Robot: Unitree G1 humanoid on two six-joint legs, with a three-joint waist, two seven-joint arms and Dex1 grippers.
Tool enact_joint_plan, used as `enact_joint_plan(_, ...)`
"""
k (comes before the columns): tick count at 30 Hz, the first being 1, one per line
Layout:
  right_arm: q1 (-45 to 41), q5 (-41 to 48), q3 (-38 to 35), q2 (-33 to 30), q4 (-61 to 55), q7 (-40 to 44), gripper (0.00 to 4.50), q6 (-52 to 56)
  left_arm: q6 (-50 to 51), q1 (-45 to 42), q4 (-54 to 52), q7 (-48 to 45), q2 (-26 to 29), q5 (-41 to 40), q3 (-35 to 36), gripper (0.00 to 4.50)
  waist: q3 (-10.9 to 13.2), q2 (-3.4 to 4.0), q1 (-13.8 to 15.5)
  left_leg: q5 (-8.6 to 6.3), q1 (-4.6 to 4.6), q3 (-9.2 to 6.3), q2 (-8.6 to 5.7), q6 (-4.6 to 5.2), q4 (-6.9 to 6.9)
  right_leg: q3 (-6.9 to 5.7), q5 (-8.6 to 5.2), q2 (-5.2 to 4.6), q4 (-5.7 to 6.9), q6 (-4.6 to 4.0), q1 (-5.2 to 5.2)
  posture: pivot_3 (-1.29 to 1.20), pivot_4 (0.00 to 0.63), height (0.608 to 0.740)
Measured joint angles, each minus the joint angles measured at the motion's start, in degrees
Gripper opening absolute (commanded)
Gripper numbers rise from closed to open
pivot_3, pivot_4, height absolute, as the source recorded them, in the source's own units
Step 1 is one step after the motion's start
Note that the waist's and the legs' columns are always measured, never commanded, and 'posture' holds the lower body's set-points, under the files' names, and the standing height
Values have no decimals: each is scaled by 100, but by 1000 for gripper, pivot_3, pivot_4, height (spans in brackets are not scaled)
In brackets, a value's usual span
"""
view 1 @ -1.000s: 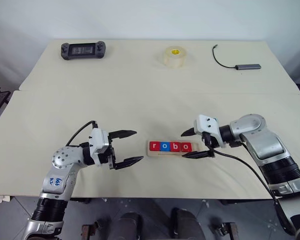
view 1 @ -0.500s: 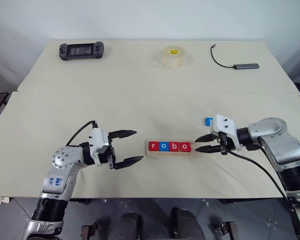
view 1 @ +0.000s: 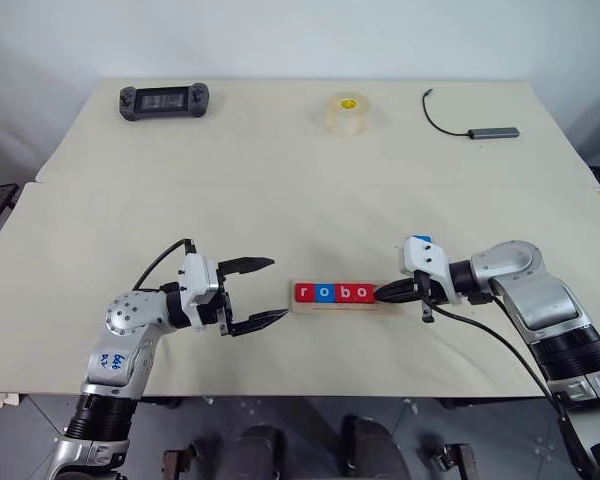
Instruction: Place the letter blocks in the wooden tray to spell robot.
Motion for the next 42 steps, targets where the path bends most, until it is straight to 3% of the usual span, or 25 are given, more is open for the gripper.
enact_joint_plan(4,80,8,-77,-181,-138,-16,53,9,0,1,0,8,-1,0,0,4500,0,0,27,0,-1,-1,-2,0,0,0,0,-1,0,0,0,0,150,740)
enact_joint_plan(7,534,172,-592,-539,-343,-126,618,133,-1,1,4,3,1,0,-3,4500,0,0,99,0,-2,-1,-2,0,-1,-1,0,-1,-4,0,0,0,150,740)
enact_joint_plan(14,2362,1036,-2882,-461,-1009,-871,2960,-36,-14,-44,69,-92,2,1,9,4500,0,0,160,0,1,0,0,0,-2,-7,0,0,-4,0,9,0,150,740)
enact_joint_plan(19,3735,1358,-3989,268,-1412,-1553,4466,-384,-17,-207,332,-147,-36,4,-10,4500,-1,-1,164,0,7,4,0,0,-2,-2,0,2,3,0,11,0,150,740)
enact_joint_plan(22,4123,1355,-4299,695,-1328,-1998,4466,-743,-20,-332,515,-178,-32,4,19,4500,-2,2,145,2,11,14,-6,4,-2,10,2,-1,5,4,10,0,150,740)
enact_joint_plan(27,4207,1249,-4339,849,-1304,-2351,4466,-1385,-71,-456,556,-277,-54,4,-2,4500,-5,7,104,2,21,24,4,1,-2,19,2,5,13,4,7,0,150,740)
enact_joint_plan(30,4017,1275,-4221,850,-1333,-2528,4466,-1230,-85,-483,682,-300,-59,9,-4,4500,-6,9,107,3,20,25,2,3,0,22,2,4,13,4,7,0,150,740)
enact_joint_plan(38,2221,1581,-3299,795,-1703,-4014,4466,1781,-132,-503,686,-296,-103,19,-65,4500,-7,10,118,4,9,11,4,1,0,15,0,2,14,0,-1,0,150,740)
enact_joint_plan(42,1515,1587,-2910,1078,-1582,-4596,4466,2530,-133,-446,644,-258,-120,20,-98,4500,-7,11,140,4,4,5,-2,2,-1,10,-1,0,13,-2,-3,0,150,740)
